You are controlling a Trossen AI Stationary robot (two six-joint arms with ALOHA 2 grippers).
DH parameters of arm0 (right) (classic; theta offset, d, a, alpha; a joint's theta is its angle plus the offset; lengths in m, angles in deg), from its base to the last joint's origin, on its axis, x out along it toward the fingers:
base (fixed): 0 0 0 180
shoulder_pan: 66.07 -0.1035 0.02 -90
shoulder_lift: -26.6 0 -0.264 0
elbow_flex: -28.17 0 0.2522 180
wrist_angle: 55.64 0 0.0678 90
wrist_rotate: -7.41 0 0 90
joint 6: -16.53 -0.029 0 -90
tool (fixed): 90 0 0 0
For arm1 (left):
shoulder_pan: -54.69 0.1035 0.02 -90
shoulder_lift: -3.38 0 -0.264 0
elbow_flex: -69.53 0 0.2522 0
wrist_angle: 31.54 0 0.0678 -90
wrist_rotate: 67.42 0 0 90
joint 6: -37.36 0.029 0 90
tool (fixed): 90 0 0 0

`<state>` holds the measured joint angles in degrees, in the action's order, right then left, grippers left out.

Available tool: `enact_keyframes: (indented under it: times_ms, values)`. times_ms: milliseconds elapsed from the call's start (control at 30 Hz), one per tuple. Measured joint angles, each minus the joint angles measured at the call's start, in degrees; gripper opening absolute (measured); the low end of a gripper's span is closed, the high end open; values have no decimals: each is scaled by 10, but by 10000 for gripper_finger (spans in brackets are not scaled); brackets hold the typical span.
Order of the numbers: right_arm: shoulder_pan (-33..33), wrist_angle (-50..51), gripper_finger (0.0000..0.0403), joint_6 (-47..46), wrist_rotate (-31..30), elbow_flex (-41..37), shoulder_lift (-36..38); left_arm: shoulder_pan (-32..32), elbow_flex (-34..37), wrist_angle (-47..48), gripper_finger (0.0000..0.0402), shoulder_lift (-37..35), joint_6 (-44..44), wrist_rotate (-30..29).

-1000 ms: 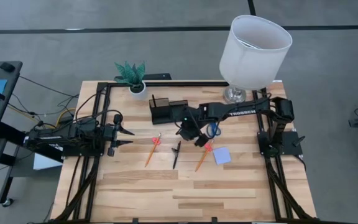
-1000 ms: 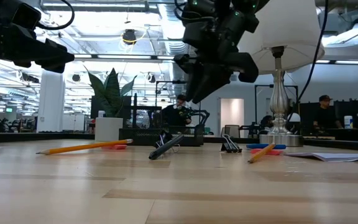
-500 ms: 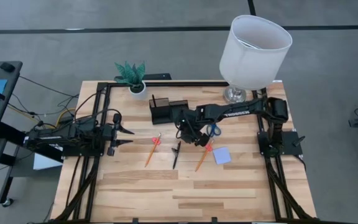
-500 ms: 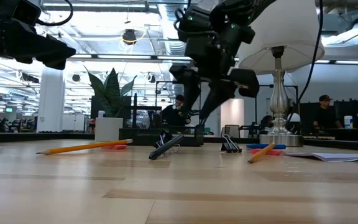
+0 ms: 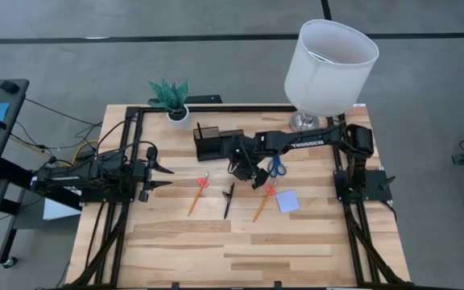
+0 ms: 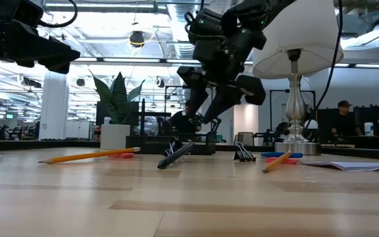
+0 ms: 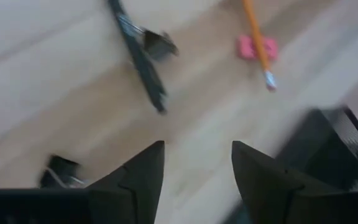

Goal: Pick and place office supplies into organizer
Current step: Put the black pen into the black desk organizer

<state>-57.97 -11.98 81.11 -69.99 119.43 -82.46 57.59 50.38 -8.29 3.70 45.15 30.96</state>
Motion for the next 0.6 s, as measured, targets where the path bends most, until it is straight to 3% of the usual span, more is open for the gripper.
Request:
enact_keyframes:
  times_ms: [167, 600]
  values:
    - [8, -13, 171, -31, -27, 0, 0, 0, 0, 0, 144, 0, 0, 0]
    - [-47, -2, 174, -51, -79, 0, 0, 0, 0, 0, 144, 0, 0, 0]
